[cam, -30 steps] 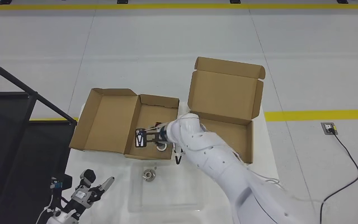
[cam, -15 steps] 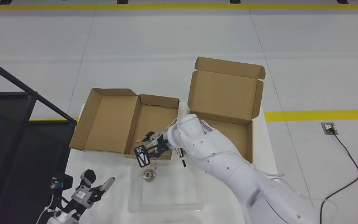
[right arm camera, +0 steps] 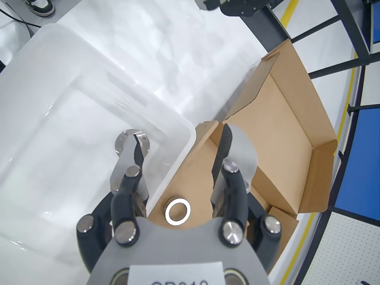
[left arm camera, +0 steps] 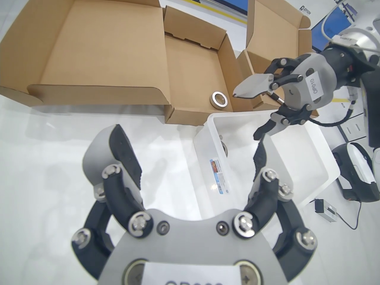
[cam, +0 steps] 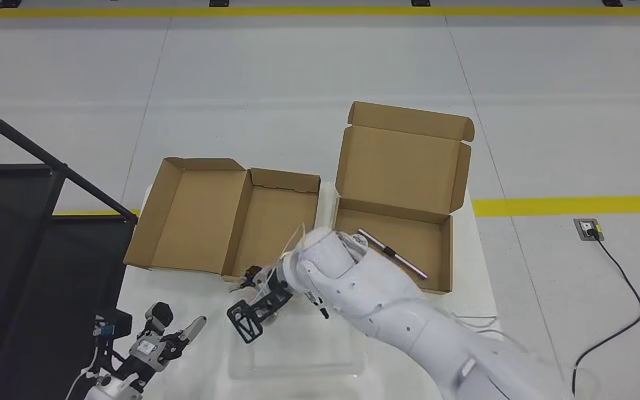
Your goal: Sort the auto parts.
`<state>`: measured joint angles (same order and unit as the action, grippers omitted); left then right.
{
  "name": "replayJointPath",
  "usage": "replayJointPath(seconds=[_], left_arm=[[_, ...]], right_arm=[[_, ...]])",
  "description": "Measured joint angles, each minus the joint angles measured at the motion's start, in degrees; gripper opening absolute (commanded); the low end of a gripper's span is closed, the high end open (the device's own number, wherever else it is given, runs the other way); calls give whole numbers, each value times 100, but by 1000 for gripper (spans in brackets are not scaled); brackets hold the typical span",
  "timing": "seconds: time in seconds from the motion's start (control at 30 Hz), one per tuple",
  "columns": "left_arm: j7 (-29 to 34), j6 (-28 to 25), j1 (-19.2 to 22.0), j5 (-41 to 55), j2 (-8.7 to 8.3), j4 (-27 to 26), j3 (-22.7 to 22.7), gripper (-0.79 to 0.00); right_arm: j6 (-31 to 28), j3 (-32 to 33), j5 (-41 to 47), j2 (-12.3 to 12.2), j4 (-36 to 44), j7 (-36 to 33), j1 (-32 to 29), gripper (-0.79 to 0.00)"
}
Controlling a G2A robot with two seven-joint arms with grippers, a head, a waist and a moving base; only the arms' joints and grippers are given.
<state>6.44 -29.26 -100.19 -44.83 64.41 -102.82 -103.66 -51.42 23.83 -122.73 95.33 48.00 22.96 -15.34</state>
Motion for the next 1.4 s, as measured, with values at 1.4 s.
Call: replayJointPath(seconds=[1.4], left_arm=[[-33, 48, 11, -67, 1, 8, 53, 0]], right_arm=[[-455, -1167, 2943, 492, -693, -3797, 156, -357]])
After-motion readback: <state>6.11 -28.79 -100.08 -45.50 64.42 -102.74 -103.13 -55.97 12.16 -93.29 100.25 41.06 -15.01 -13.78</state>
